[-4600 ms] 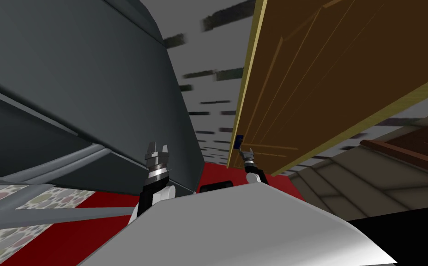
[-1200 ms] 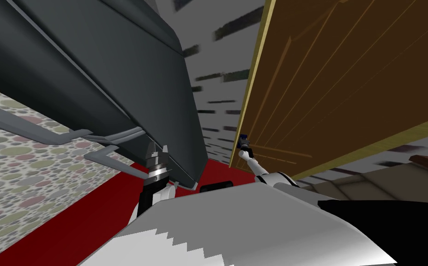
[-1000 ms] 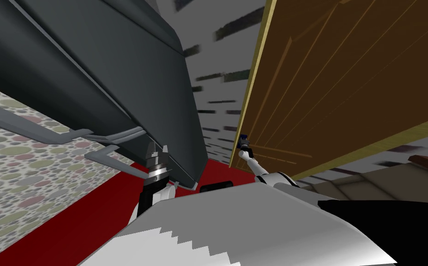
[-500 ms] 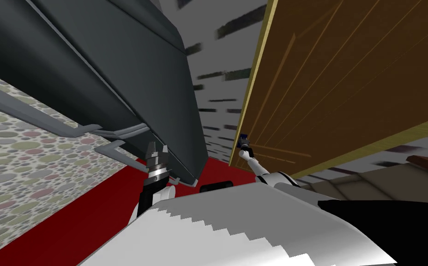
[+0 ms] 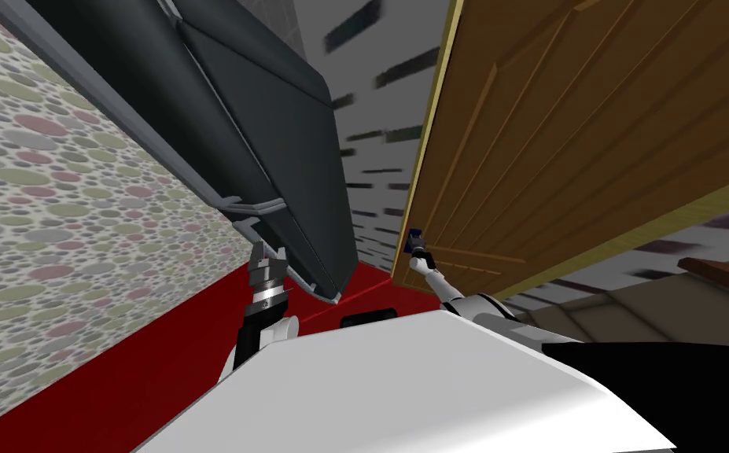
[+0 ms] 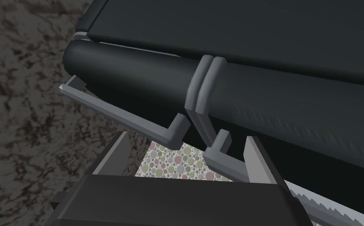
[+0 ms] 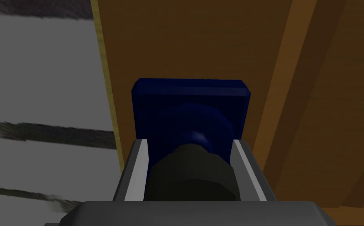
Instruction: Pull the door open
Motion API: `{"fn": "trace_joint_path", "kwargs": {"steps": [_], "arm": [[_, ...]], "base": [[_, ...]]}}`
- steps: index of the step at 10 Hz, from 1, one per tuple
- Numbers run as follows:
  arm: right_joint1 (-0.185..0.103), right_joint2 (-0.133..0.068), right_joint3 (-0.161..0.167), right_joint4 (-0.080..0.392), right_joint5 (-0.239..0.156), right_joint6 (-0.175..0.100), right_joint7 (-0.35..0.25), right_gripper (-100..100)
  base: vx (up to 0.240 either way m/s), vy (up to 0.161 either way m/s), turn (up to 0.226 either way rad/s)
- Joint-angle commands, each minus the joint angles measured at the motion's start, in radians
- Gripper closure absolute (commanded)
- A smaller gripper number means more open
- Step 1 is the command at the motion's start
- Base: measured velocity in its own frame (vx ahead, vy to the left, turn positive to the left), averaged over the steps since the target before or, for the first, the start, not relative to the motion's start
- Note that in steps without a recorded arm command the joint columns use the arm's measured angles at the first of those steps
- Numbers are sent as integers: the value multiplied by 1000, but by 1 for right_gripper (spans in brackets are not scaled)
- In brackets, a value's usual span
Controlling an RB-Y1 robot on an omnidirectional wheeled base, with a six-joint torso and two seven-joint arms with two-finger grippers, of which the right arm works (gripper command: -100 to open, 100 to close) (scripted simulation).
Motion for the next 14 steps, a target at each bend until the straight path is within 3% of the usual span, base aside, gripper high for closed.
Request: {"fn": "trace_joint_path", "kwargs": {"steps": [1, 3, 4, 14], "arm": [[11, -19, 18, -11, 4, 10, -32, 100], [19, -35, 35, -18, 8, 19, -59, 100], [17, -34, 26, -16, 6, 15, -47, 100], [57, -68, 127, -84, 61, 46, -157, 100]], "base": [[-214, 26, 173], [-218, -2, 132], [-105, -17, 34], [-227, -48, 100]]}}
